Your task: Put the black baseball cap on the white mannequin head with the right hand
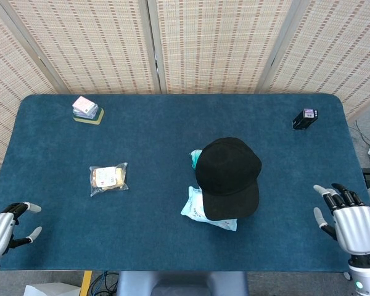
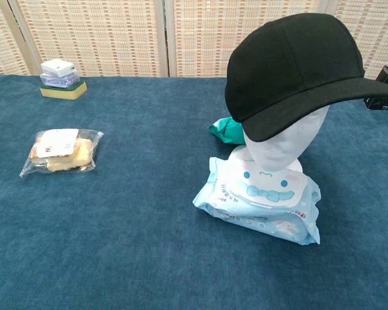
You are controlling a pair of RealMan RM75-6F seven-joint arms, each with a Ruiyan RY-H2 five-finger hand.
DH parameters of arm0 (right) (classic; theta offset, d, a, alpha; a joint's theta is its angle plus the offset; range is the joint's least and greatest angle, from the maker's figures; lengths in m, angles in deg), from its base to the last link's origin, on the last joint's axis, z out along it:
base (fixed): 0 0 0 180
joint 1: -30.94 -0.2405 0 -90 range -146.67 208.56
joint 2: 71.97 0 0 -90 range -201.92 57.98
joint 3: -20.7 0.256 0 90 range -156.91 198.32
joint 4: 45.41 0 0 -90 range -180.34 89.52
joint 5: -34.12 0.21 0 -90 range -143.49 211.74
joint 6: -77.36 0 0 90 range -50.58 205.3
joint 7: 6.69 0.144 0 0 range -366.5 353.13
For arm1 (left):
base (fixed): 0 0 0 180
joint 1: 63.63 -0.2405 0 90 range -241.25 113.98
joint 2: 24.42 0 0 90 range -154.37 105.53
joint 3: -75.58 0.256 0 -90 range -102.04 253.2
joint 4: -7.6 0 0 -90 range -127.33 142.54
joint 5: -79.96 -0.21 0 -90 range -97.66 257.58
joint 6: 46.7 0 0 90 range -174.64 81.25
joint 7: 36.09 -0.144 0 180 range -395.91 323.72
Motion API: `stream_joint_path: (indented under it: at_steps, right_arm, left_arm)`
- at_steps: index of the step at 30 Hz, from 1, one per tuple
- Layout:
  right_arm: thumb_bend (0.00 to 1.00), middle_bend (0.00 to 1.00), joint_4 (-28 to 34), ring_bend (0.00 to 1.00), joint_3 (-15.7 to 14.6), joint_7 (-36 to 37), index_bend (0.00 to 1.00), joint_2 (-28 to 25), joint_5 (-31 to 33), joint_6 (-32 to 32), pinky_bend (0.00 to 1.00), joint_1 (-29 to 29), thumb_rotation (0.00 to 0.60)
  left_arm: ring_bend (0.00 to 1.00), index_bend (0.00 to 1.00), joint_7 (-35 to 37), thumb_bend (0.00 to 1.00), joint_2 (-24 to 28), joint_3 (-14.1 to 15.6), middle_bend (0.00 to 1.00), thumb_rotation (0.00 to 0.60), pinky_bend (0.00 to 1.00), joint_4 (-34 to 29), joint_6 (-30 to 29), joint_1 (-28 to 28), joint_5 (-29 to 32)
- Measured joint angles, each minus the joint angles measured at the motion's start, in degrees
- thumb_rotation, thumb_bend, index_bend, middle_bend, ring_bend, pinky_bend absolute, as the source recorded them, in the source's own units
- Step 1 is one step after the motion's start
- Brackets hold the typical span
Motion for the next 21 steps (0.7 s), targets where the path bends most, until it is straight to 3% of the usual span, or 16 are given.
stream_joint_path:
  at_steps: [8, 21]
  right_arm:
    - [0.39, 0.44, -0.90, 0.26, 0.07, 3.98, 0.30, -0.88, 4.17, -2.78, 0.38, 0.61, 0.600]
    - [0.39, 0.44, 2.71, 0.26, -0.71, 2.98, 0.30, -2.50, 4.96, -4.08, 0.38, 1.31, 0.600]
  left_arm:
    - [0.30, 0.40, -0.23, 0.22, -0.49, 0.15, 0.41, 0.600, 0.51, 0.42, 0.76, 0.26, 0.15]
    - [0.30, 0.40, 0.37, 0.22, 0.06, -0.12, 0.41, 0.600, 0.51, 0.01, 0.02, -0.02, 0.33]
